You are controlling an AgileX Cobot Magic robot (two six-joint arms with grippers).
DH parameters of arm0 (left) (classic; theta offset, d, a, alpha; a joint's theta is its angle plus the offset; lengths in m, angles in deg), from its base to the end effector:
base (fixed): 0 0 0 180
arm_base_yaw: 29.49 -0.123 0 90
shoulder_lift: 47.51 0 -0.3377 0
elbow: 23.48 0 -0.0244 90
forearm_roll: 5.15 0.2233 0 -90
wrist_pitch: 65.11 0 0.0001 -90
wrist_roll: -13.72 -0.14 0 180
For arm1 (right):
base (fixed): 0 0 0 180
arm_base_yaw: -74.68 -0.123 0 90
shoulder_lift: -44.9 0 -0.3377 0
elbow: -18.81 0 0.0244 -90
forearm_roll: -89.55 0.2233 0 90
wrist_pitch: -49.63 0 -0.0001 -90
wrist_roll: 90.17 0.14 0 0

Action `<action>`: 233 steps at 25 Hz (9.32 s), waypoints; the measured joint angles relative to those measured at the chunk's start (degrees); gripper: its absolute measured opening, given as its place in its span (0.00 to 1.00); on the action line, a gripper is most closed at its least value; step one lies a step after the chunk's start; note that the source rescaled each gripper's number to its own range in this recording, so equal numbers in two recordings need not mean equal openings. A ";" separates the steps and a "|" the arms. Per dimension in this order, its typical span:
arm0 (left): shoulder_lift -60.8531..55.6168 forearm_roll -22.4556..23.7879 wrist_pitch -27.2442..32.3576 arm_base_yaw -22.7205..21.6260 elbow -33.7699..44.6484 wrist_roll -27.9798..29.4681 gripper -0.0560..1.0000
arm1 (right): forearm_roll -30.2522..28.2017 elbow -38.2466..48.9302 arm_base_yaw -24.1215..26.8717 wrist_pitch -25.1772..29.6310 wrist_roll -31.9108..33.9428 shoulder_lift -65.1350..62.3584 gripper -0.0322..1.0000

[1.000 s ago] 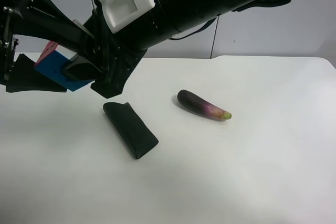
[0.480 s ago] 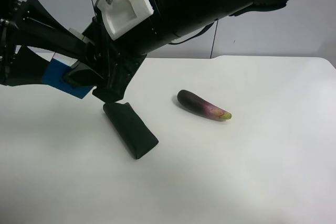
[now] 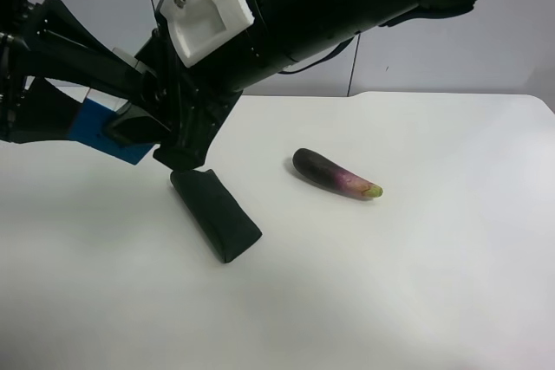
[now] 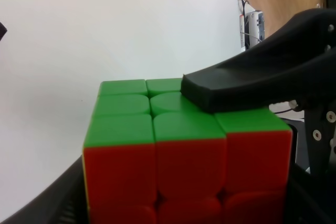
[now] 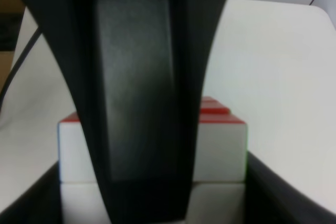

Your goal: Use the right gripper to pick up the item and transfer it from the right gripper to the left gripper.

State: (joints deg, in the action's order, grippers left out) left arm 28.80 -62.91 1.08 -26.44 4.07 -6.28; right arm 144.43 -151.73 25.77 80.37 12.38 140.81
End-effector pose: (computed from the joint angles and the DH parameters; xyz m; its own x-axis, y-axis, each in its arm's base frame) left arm 0.1751 -0.1179 0.3414 -0.9585 -0.0875 -0.2714 0.1637 0.6102 -0.7751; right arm 0.1935 0.3110 0.3516 0.0799 -0.5303 -0.8440 -0.9807 0.1097 -0.1618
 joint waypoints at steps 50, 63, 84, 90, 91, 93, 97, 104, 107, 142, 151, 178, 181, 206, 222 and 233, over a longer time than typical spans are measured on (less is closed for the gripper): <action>0.08 1.51 2.19 0.00 0.00 -2.05 0.05 | -48.86 24.01 0.00 39.38 77.45 -56.35 1.00; 0.08 3.39 2.19 0.00 0.00 -3.94 0.05 | -54.22 37.51 -0.19 31.54 77.45 -81.99 1.00; 0.08 4.21 1.02 0.00 0.00 -3.94 0.05 | -53.98 40.06 12.50 30.76 77.45 -82.66 1.00; 0.08 4.21 0.97 0.00 0.00 -4.28 0.05 | -53.93 40.06 30.85 30.76 77.45 -87.81 1.00; 0.08 4.21 0.97 0.00 0.00 -4.49 0.05 | -53.93 40.06 33.39 30.76 77.45 -88.86 1.00; 0.08 4.39 0.97 0.00 0.00 -5.04 0.05 | -53.93 40.06 38.86 30.76 77.45 -89.49 1.00; 0.08 6.29 0.84 0.00 0.00 -5.92 0.05 | -53.93 40.06 44.40 30.76 77.45 -89.49 1.00; 0.08 19.83 -7.76 0.00 0.00 -5.83 0.05 | -53.93 40.06 44.69 30.76 77.45 -89.49 1.00; 0.32 26.23 -14.18 0.00 0.00 -3.84 0.05 | -53.93 40.06 44.69 30.76 77.45 -89.49 1.00; 35.39 36.70 -42.70 0.00 -6.03 1.87 0.05 | -53.93 40.13 44.69 30.76 77.45 -89.49 1.00; 36.59 36.81 -42.38 0.00 -6.91 1.87 0.08 | -53.93 40.13 44.69 30.76 77.45 -89.49 1.00; 7.91 36.97 -17.56 0.00 -6.91 1.67 0.99 | -53.93 40.13 44.69 30.76 77.45 -89.49 1.00; 1.66 36.97 -12.31 0.00 -6.91 1.67 1.00 | -53.93 40.13 44.69 30.76 77.45 -89.49 1.00; -40.33 37.17 3.09 0.00 7.74 5.07 1.00 | -53.93 40.13 44.69 30.76 77.45 -89.49 1.00; -66.56 54.94 -1.54 0.00 20.01 20.98 1.00 | -53.93 40.13 44.69 30.76 77.45 -89.49 1.00; -69.98 55.00 -5.54 0.00 21.95 20.00 1.00 | -53.93 40.13 44.69 30.76 77.45 -89.49 1.00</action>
State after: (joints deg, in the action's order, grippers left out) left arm -41.18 -7.92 -4.46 -26.44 26.01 13.72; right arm 90.50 -111.60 70.47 111.13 89.83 51.33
